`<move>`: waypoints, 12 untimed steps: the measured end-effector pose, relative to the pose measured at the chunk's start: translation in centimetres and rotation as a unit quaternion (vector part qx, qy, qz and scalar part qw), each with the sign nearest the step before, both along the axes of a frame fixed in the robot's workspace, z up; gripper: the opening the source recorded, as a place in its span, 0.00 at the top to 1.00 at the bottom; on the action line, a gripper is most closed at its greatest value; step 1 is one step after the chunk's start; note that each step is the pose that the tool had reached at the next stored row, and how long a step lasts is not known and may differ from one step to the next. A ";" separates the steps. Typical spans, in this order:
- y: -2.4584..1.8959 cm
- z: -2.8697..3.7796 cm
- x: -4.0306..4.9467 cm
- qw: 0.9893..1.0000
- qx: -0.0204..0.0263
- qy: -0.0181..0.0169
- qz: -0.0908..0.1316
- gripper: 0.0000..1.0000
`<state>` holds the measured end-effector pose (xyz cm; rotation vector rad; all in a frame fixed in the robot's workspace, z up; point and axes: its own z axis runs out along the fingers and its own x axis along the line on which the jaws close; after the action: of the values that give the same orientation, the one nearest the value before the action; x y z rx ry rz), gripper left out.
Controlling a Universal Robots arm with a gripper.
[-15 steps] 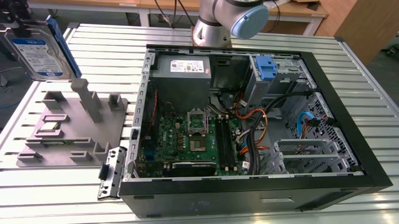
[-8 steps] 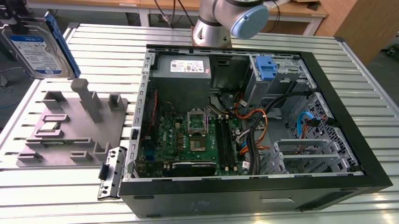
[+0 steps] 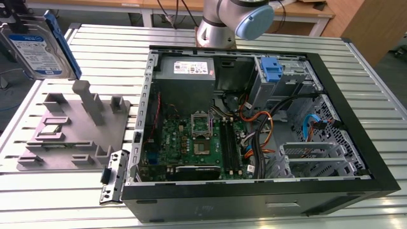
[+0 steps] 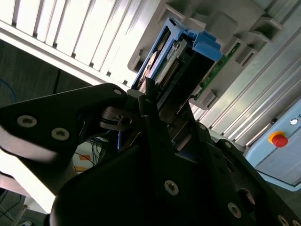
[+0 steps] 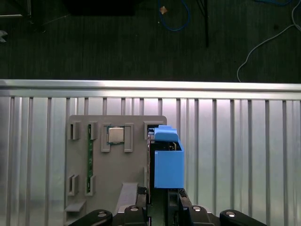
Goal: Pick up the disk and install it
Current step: 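Pick up the disk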
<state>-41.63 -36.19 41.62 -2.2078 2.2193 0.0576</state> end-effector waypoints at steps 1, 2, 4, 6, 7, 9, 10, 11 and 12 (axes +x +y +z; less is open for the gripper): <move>0.00 0.06 0.00 1.000 0.000 0.000 0.000 0.65; 0.00 0.12 0.00 1.000 0.000 0.000 0.000 0.65; 0.00 0.26 0.00 1.000 0.000 0.000 0.000 0.65; 0.00 0.41 0.00 1.000 0.000 0.000 0.000 0.65; 0.00 0.51 0.00 1.000 0.000 0.000 0.000 0.65; 0.00 0.66 0.00 1.000 0.000 0.000 0.000 0.65; 0.00 0.73 0.00 1.000 0.000 0.000 0.000 0.65; 0.00 0.79 0.00 1.000 0.000 0.000 0.000 0.65; 0.00 0.86 0.00 1.000 0.000 0.000 0.000 0.65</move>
<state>-41.64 -36.19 42.47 -2.2076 2.2192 0.0575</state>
